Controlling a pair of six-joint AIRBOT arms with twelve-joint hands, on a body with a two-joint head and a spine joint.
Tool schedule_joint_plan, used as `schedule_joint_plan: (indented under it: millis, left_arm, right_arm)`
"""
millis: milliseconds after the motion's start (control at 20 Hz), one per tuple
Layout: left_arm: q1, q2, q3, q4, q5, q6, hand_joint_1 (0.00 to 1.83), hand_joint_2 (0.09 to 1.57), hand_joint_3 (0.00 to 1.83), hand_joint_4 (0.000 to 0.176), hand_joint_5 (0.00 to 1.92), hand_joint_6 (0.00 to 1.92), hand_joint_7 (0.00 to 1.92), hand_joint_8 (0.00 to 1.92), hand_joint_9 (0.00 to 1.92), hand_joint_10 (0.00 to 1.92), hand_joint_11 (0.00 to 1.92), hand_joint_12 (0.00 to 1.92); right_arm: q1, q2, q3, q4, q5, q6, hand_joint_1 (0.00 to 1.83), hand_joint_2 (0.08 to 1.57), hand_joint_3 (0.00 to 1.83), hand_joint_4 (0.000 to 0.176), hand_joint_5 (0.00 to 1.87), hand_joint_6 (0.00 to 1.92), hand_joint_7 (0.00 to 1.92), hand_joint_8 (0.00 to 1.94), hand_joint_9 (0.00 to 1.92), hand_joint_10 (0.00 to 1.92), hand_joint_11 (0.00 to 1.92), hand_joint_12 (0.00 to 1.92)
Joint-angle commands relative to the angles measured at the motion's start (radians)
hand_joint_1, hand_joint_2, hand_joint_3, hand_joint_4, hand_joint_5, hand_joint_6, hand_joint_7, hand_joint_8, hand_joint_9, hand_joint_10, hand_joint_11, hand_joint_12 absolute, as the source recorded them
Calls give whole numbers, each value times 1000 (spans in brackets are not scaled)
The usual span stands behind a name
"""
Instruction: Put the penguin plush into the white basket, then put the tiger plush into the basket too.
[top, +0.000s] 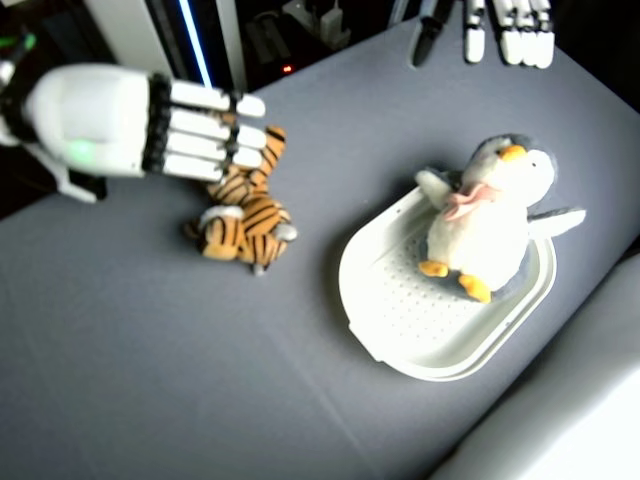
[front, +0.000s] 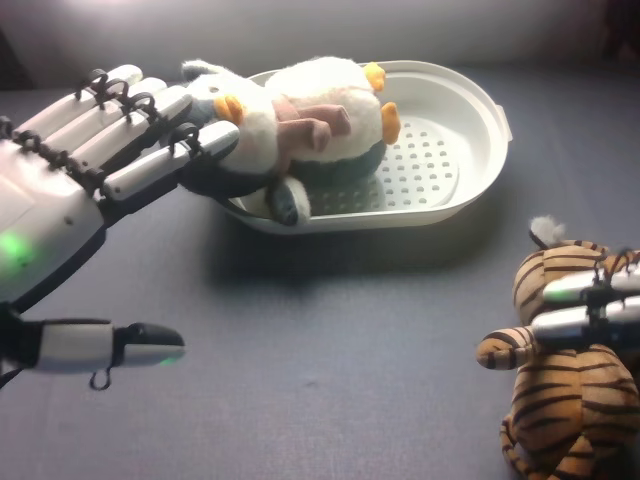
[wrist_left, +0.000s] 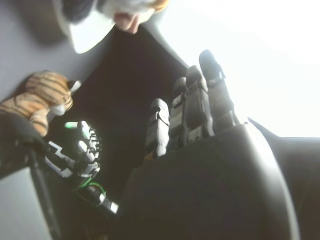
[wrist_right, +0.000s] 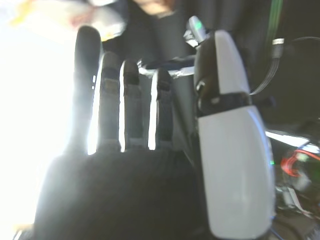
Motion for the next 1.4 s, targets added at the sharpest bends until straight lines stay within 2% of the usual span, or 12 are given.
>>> schedule_joint_plan:
  millis: [0,300,450,600,650,700,750,850,950,1150,1200,1350]
  left_arm:
    - [6,7,-1,-6,-146,2,620,842,8,176,0,0,0,0,0,0,24,11]
    - [36,-3,0,-18,-147,2,768,841,1,176,0,0,10,3,11,4,33,15]
    - [35,-11,2,-19,-145,2,776,840,0,164,20,6,25,7,30,9,54,26]
    - [38,-15,6,-23,-147,-36,776,848,2,172,21,2,22,1,7,1,40,24]
    - [39,-16,7,-23,-149,-36,786,858,6,175,10,0,20,1,1,0,42,25]
    - [40,-16,7,-23,-151,-109,811,869,9,176,3,0,19,0,0,0,52,30]
    - [40,-17,7,-23,-153,-109,819,882,10,173,1,0,23,2,0,0,65,37]
    - [40,-19,7,-27,-159,-109,793,880,7,175,15,5,35,6,1,0,84,46]
    - [44,-20,7,-27,-166,-110,783,874,2,176,33,10,38,6,1,0,93,51]
    - [52,-21,7,-30,-174,-110,761,860,0,176,39,8,43,5,2,1,97,54]
    - [57,-21,7,-32,-178,-122,758,857,0,167,41,6,25,0,1,0,106,60]
    - [63,-20,7,-37,-179,-122,759,854,0,175,27,0,3,0,0,0,38,33]
  right_arm:
    - [2,1,1,32,66,12,1033,1085,0,165,406,0,397,1,478,7,579,34]
    - [-8,-49,53,30,-115,11,1152,1115,5,135,387,7,332,3,400,1,515,4]
    - [48,-85,84,13,-237,-32,1206,1096,0,146,357,0,297,0,372,1,469,0]
    - [124,-144,116,-6,-372,-103,1311,1109,1,79,464,9,351,5,494,19,485,19]
    - [138,-160,128,-9,-399,-115,1314,1106,0,39,575,12,452,11,589,23,564,54]
    - [150,-175,139,-10,-426,-129,1157,1192,3,0,740,1008,610,36,695,151,532,605]
    - [162,-188,149,-9,-453,-144,1173,1288,2,0,793,1186,522,1691,538,1411,553,1457]
    - [172,-193,161,-9,-464,-145,1174,1292,1,0,800,1218,511,1740,485,1625,520,1550]
    - [187,-174,151,-10,-417,-144,1305,1292,0,0,694,1543,540,1516,628,1611,624,1534]
    - [234,-77,99,3,-225,-144,1151,1297,1,0,762,1427,532,1601,475,1694,629,1773]
    - [242,-60,91,19,-154,-144,1200,1208,0,0,930,1117,673,1426,659,1252,676,1346]
    - [266,-40,99,84,-30,-157,1201,1200,3,0,935,1039,696,1441,695,1091,635,1263]
